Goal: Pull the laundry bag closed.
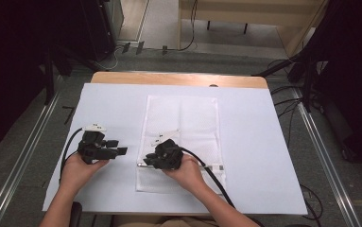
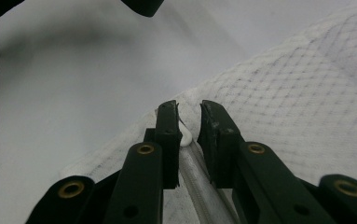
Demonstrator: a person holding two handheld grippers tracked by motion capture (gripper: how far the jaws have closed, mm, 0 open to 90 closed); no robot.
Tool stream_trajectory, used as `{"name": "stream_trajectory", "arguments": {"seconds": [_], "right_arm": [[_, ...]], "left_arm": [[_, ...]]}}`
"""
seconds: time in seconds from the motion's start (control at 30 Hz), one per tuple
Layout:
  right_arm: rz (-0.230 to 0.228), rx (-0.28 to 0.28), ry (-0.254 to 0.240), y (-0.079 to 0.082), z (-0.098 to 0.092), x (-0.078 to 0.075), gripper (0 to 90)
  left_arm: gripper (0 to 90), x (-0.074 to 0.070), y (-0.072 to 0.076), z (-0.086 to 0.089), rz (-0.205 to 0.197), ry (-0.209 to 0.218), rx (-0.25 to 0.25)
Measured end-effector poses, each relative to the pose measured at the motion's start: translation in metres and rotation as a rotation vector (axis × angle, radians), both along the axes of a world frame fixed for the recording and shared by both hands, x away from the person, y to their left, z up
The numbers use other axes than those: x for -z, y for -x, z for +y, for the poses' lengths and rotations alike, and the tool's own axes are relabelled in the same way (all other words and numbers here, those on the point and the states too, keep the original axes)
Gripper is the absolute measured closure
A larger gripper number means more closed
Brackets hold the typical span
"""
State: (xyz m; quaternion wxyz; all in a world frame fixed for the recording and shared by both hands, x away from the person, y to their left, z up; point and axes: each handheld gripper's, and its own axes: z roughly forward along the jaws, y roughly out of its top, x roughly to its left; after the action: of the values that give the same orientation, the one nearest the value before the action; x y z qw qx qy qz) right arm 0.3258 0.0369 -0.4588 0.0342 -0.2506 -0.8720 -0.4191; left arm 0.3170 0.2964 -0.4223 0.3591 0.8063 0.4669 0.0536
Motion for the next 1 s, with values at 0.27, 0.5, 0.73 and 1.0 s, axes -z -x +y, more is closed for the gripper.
{"name": "stream_trajectory", "arguments": {"seconds": [0.27,0.5,0.73,1.0], "right_arm": [[0.009,-0.005,0.016,-0.001,0.008,0.008,78.6],[0.022,-0.018,0.015,-0.001,0.012,0.012,77.3],[-0.005,-0.045,0.037,0.005,0.014,0.012,80.9],[-0.034,-0.043,0.031,0.009,0.017,0.009,81.4]], "left_arm": [[44.5,0.0,0.0,0.001,0.002,-0.005,0.003],[44.4,-0.001,0.0,0.001,0.004,-0.009,0.004],[44.4,-0.001,0.0,0.001,0.004,-0.008,0.005],[44.3,0.0,0.0,0.001,0.009,-0.01,0.006]]}}
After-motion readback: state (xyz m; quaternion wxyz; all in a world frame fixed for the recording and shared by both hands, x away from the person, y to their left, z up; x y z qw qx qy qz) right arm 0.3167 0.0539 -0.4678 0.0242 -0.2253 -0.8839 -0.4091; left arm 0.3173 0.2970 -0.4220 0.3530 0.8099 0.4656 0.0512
